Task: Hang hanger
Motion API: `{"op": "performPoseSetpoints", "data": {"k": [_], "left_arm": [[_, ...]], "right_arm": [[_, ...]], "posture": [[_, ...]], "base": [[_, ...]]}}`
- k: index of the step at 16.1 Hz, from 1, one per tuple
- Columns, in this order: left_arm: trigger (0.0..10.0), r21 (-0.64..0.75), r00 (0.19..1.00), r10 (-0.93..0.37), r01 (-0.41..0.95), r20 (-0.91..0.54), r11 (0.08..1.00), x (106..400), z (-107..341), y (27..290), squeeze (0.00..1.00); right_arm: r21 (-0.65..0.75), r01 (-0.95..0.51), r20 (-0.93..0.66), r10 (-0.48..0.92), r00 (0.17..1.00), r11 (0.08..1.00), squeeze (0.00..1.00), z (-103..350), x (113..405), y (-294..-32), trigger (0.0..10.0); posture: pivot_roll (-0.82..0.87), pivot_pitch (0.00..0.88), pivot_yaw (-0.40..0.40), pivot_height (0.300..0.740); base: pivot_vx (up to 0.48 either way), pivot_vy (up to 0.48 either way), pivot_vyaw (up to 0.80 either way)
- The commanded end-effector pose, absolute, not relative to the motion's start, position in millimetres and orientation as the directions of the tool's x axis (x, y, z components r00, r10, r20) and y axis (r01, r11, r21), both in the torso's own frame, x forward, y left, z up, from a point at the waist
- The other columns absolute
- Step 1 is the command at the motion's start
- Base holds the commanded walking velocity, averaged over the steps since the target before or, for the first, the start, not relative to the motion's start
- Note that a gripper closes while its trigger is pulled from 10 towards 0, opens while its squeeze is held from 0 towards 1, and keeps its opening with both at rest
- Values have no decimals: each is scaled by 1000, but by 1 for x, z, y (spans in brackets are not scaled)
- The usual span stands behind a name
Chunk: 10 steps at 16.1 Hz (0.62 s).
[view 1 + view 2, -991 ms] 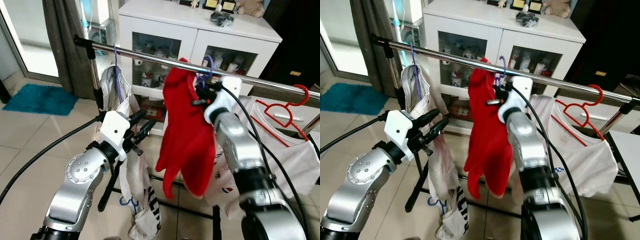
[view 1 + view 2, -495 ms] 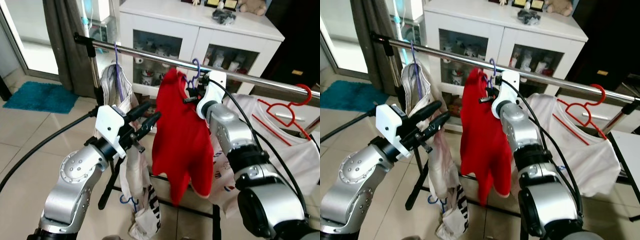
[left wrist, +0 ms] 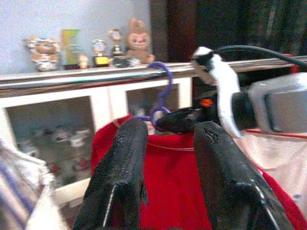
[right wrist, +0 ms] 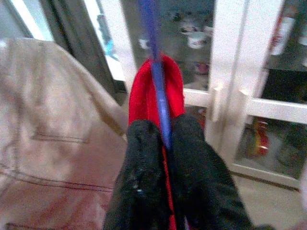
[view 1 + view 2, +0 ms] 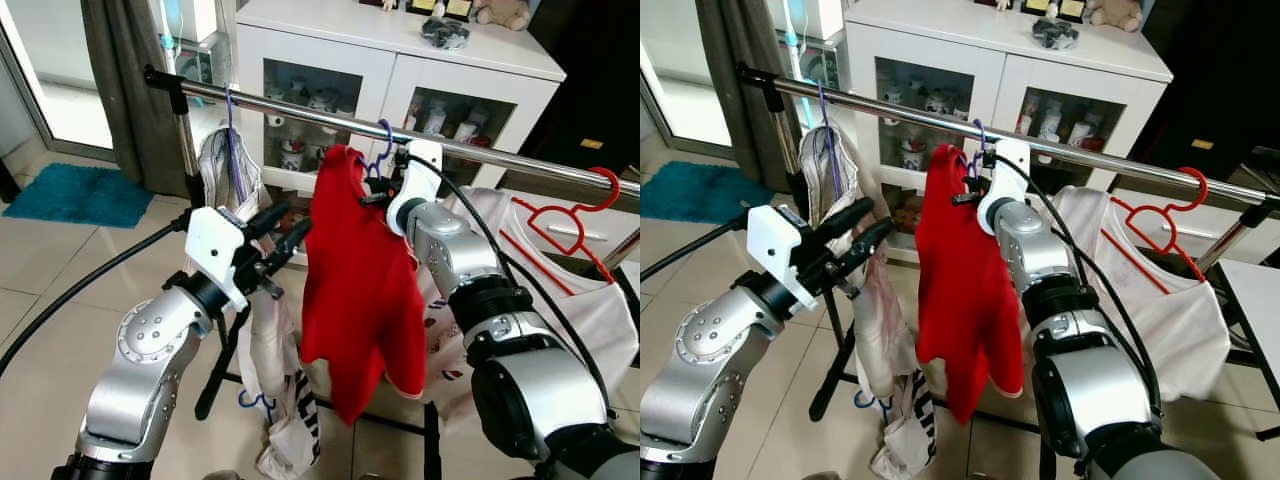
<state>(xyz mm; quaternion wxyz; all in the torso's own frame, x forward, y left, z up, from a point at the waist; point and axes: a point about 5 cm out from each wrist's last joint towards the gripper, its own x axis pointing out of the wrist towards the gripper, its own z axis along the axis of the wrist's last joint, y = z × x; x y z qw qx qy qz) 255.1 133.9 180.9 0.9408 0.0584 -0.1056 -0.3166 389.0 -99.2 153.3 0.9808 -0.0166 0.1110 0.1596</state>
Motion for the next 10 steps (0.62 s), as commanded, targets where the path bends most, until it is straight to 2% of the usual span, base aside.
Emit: {"op": "performPoseSetpoints", "data": {"k": [1,4,6,8,10], "left_arm": [[10000,191,787,-590,561,179,806,258,185,135,0],[10000,160,825,-541,519,162,840,260,179,138,0],[10000,105,885,-454,444,102,890,264,165,146,0],[10000,88,905,-418,411,82,907,262,158,150,0],[10000,90,916,-396,391,57,916,259,150,150,0]], "right_arm": [[14,-313,-138,312,940,950,1000,162,389,-108,10000],[55,-354,-35,356,934,934,1000,168,373,-126,10000],[106,-432,47,430,902,896,1000,175,350,-133,10000],[145,-487,94,478,873,861,1000,180,332,-136,10000],[174,-523,127,507,852,835,1000,178,301,-136,10000]], "posture": [[101,0,-117,740],[88,0,-102,740],[63,0,-91,740],[51,0,-87,740],[31,0,-77,740]], "base": [[0,0,0],[0,0,0],[0,0,0],[0,0,0],[0,0,0]]}}
